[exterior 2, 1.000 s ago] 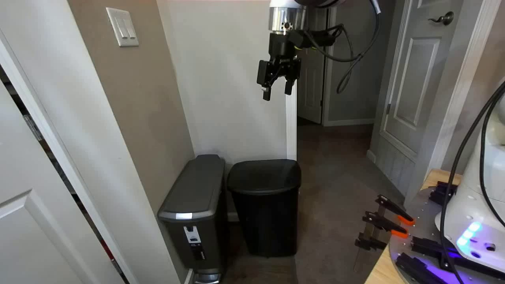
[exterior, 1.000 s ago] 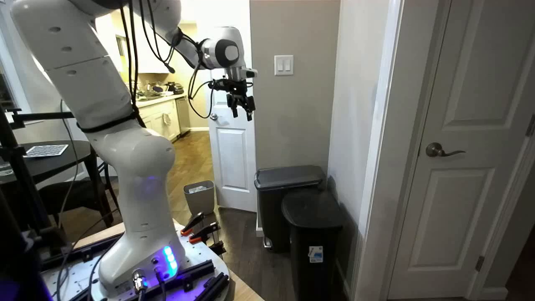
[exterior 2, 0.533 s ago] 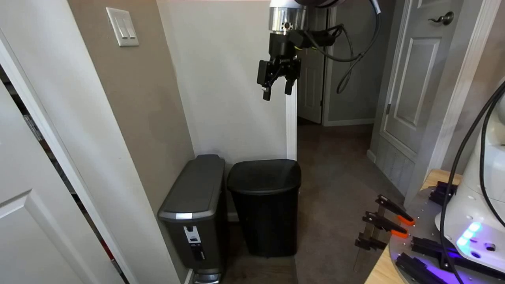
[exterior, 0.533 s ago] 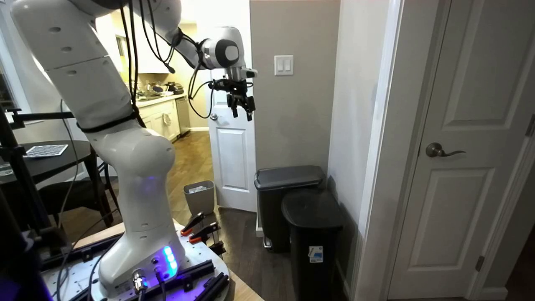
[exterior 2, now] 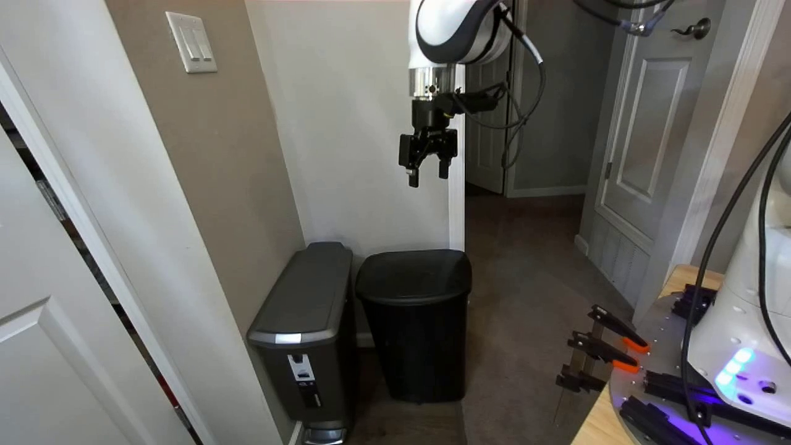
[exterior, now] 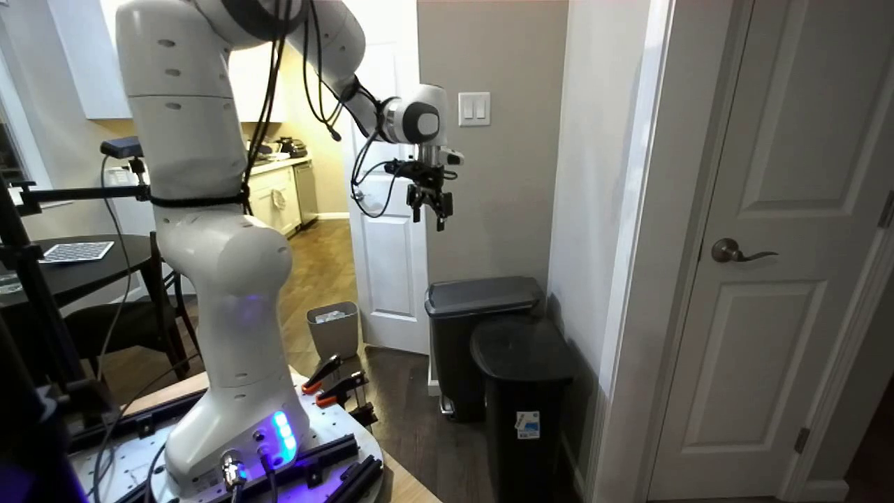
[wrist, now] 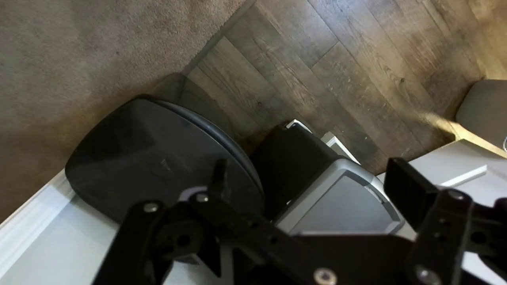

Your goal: Fully open the black bin

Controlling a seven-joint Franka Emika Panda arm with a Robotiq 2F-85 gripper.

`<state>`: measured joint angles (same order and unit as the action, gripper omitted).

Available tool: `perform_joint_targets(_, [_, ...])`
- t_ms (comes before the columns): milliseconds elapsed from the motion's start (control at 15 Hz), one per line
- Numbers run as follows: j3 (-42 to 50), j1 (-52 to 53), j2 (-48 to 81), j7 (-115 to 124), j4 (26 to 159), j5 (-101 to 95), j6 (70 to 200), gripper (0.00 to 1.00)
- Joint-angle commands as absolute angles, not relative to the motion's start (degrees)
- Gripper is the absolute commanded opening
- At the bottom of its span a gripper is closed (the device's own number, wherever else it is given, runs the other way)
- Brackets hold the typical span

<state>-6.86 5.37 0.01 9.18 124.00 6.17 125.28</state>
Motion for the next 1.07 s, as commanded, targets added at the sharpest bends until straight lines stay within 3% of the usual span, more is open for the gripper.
perform_joint_targets(0, [-5.4, 4.6, 11.5, 5.2, 115.1, 9.9, 123.8, 1.00])
perform_joint_targets(733, [-5.7, 3.4, 32.2, 10.7, 96.1, 15.0, 124.3, 1.00])
perform_joint_targets(1000, [-4.5, 4.8, 32.2, 12.2, 96.8, 13.4, 125.7, 1.00])
